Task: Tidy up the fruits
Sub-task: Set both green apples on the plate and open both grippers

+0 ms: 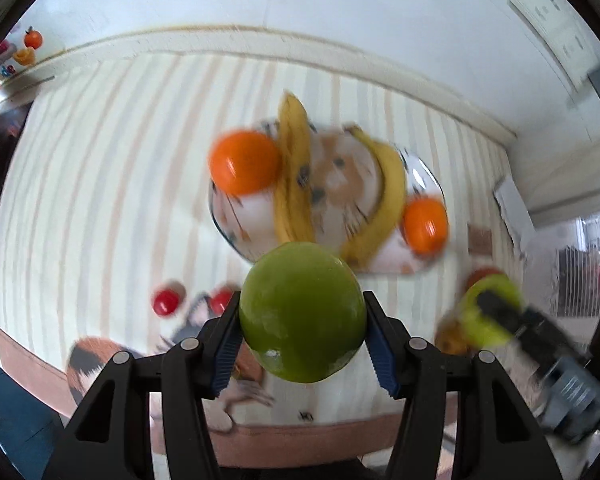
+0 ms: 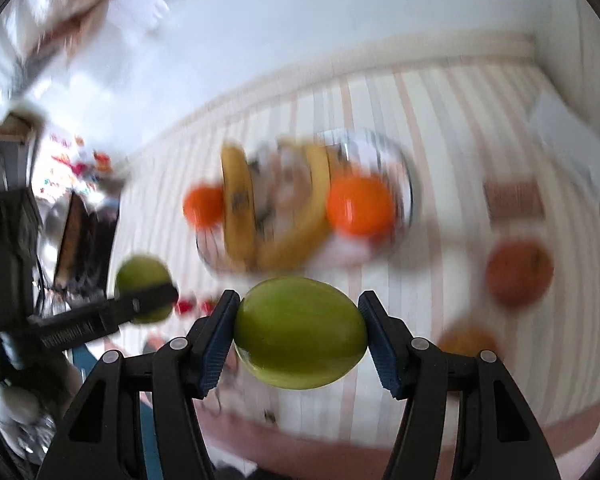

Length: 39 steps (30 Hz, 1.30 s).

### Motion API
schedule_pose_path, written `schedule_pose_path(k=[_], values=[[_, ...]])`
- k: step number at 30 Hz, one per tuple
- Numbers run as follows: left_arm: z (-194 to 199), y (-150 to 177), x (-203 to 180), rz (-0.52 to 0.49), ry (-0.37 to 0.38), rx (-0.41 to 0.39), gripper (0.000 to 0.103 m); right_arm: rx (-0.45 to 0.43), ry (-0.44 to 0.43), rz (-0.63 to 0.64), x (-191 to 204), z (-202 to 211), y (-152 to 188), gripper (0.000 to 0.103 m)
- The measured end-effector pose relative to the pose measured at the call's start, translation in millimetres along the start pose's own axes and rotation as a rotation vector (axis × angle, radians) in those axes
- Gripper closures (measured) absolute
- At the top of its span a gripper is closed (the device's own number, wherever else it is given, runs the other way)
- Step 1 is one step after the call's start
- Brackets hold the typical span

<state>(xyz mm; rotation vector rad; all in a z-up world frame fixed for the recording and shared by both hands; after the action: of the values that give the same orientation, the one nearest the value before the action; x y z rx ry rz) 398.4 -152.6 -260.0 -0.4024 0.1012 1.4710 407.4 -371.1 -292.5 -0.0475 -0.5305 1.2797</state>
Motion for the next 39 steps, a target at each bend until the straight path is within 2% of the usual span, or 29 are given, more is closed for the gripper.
schedule_pose_path(k=[2,6,11,18,26,36,39], values=[[-5,-17,8,0.015,-0.018,-0.004,0.049,-0.022,0.027,0.006,0,-7,-28,0.039],[-26,-34,26,0.04,-0.066,0.015,0.049,-0.009,0.079,0.012,-4,-39,-77,0.039],[-50,-44,40,0.048,-0.103,0.05,0.049,0.035,0.133,0.034,-11,-80,-104,0.039],[-75,-44,35,0.03,-0.124,0.086,0.049,0.108,0.193,0.075,-21,-125,-104,0.039],[-96,-33,38,0.043,-0.138,0.139,0.049,0.145,0.209,0.071,-28,-147,-107,0.039],[-91,-35,33,0.071,-0.118,0.132,0.048,0.173,0.215,0.051,-35,-151,-106,0.035],[-83,-35,30,0.073,-0.114,0.118,0.046,0.167,0.216,0.04,-38,-146,-106,0.03]])
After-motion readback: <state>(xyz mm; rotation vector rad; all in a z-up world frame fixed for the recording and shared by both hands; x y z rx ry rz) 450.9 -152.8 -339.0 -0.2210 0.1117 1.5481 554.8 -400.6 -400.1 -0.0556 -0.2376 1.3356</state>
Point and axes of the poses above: each gripper's, at about its wrist camera, not at the fingertips, and z roughly against the way its jaws point, x to its left, y to its underside, the point moved 6 cm from there along -z, roughly the way its jaws point, and after that the axes turned 4 degrees about y, right-handed, at the moved point
